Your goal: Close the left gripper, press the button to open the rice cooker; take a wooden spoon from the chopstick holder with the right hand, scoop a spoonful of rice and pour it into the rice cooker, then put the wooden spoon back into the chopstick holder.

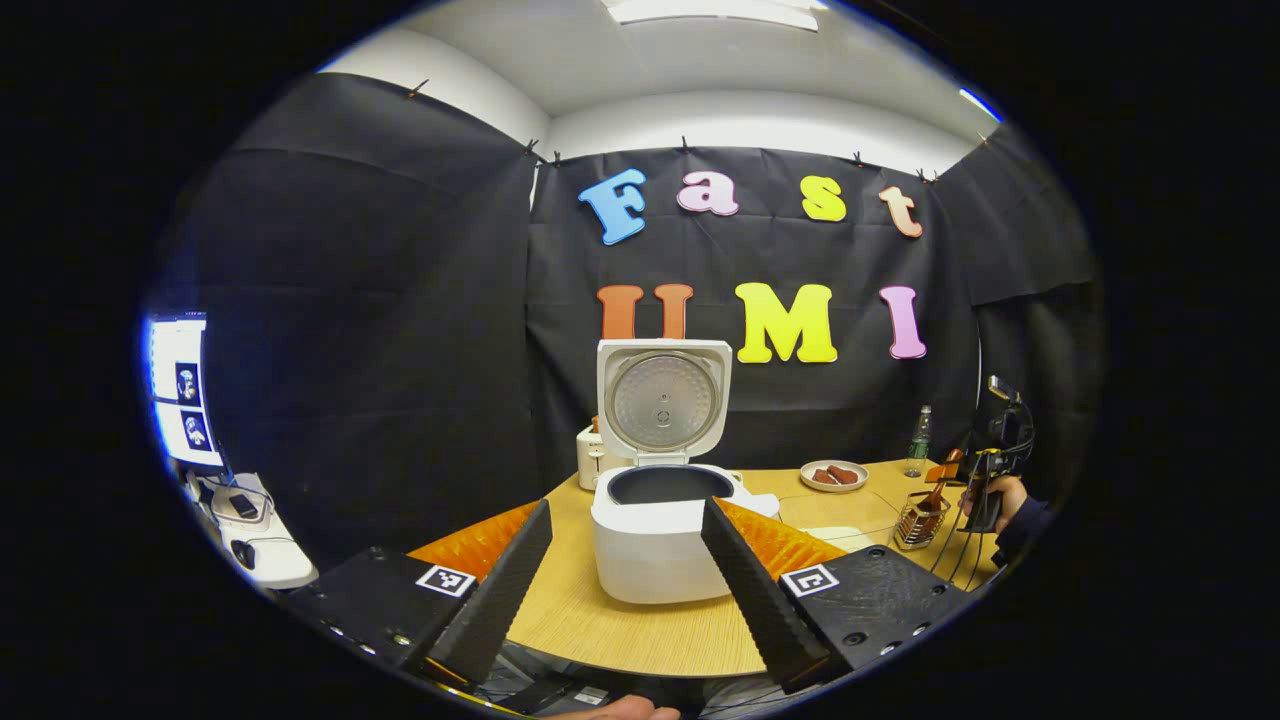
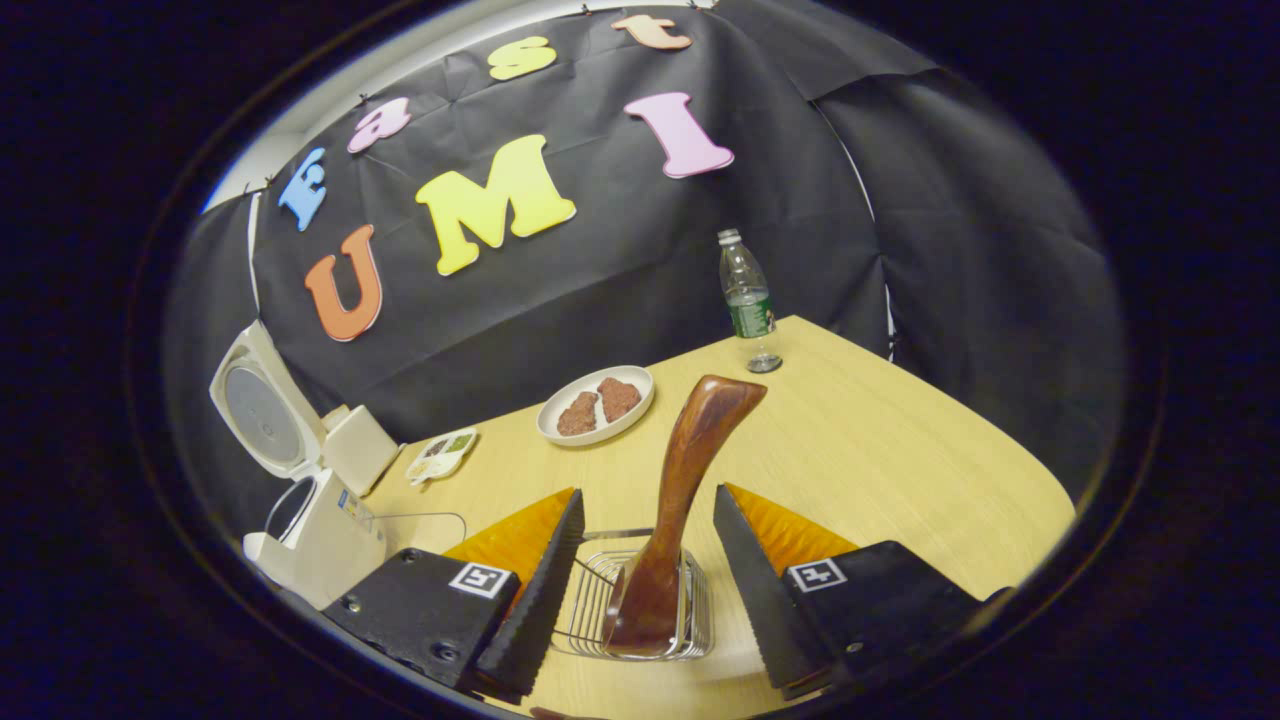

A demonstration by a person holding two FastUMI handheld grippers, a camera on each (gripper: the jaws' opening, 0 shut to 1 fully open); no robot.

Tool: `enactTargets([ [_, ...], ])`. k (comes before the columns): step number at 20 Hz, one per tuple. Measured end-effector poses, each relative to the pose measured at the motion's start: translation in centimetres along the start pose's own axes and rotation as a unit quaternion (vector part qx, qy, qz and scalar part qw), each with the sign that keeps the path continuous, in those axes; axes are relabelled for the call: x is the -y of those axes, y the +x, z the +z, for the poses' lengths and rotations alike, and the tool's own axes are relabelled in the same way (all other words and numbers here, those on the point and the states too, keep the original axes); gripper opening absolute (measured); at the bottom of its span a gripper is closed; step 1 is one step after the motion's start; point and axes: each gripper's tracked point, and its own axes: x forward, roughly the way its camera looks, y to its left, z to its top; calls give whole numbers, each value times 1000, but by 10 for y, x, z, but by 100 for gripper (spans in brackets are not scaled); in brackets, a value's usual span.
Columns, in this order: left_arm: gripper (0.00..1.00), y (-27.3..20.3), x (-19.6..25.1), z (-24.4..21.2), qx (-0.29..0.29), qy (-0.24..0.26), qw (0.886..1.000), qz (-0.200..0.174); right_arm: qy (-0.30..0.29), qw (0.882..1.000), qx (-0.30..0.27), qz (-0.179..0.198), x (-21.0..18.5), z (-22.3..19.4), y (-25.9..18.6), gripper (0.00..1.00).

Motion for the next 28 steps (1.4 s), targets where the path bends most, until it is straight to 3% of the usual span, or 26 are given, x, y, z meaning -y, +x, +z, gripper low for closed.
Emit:
enactTargets([
  [1,96,-1,-2,0,1,-2,1000,1,2,1000,-7,0,-1,-4,4,76],
  [2,95,-1,-7,1,7,-3,1000,5,6,1000,-9,-9,0,-7,10,79],
  [3,96,0,-12,2,12,-1,1000,9,10,1000,-10,-18,2,-7,16,74],
  [5,95,1,-15,-3,10,2,1000,12,23,1000,-8,-18,4,-9,22,53],
  [8,95,2,-20,-10,4,-2,1000,14,19,999,-2,-36,10,-8,19,29],
  [12,95,-1,-28,-12,11,-10,1000,23,8,1000,-4,-26,3,-6,9,21],
  [15,95,-8,-23,-9,21,-12,1000,11,-53,998,32,-25,-12,10,-6,17],
  [19,95,-17,-18,-7,26,-6,1000,-1,-90,992,81,-20,-36,39,-33,17],
  [28,95,-33,-8,-10,28,11,999,-26,-161,976,142,21,-132,72,-90,17],
])
